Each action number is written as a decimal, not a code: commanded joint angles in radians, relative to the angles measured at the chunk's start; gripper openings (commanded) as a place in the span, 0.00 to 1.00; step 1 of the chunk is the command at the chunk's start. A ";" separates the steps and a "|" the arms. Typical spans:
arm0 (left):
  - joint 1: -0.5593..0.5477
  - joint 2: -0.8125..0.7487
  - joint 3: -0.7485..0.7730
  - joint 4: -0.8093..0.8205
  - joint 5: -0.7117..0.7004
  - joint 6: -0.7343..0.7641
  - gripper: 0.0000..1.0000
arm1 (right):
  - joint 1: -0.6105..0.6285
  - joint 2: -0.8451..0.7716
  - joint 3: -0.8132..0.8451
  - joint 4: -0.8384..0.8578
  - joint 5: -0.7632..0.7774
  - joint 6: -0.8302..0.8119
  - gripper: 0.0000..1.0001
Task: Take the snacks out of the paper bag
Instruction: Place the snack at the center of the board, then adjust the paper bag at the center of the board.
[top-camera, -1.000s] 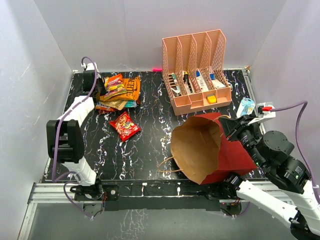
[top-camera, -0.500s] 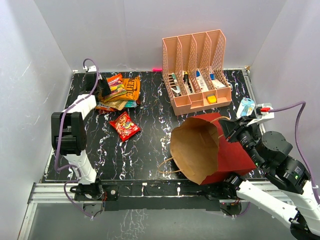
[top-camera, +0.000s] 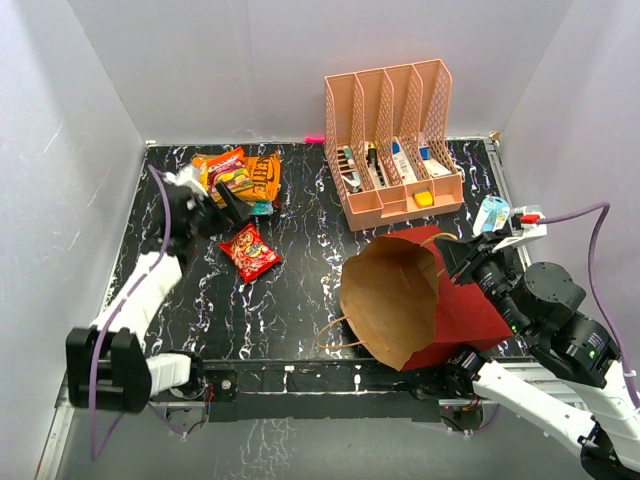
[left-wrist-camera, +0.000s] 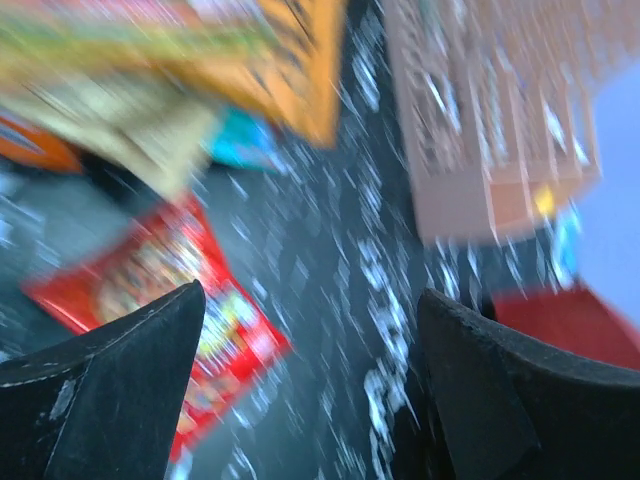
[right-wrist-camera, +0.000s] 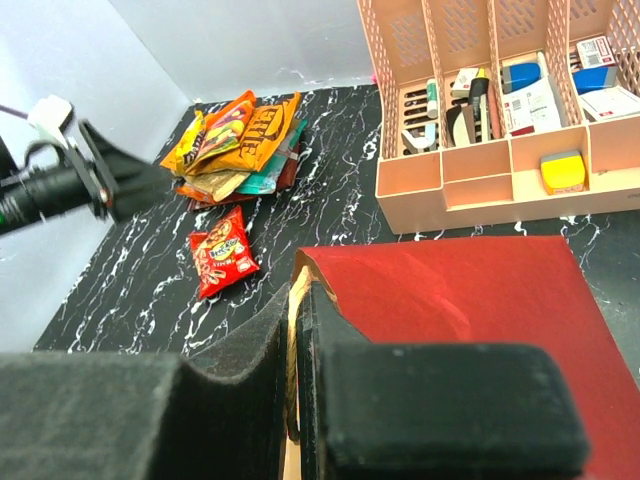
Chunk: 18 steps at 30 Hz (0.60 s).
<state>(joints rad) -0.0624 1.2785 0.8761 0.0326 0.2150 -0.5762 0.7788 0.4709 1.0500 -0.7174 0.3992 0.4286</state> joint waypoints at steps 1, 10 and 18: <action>-0.205 -0.173 -0.213 -0.006 0.240 -0.101 0.85 | 0.003 -0.002 -0.011 0.094 -0.019 0.007 0.07; -0.688 -0.400 -0.545 0.233 0.091 -0.448 0.86 | 0.003 -0.032 -0.034 0.105 -0.025 0.030 0.07; -0.961 -0.209 -0.562 0.418 0.011 -0.424 0.88 | 0.004 -0.029 -0.009 0.099 -0.021 0.033 0.07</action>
<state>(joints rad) -0.9745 1.0027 0.2989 0.3180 0.2718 -0.9909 0.7788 0.4496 1.0149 -0.6758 0.3820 0.4519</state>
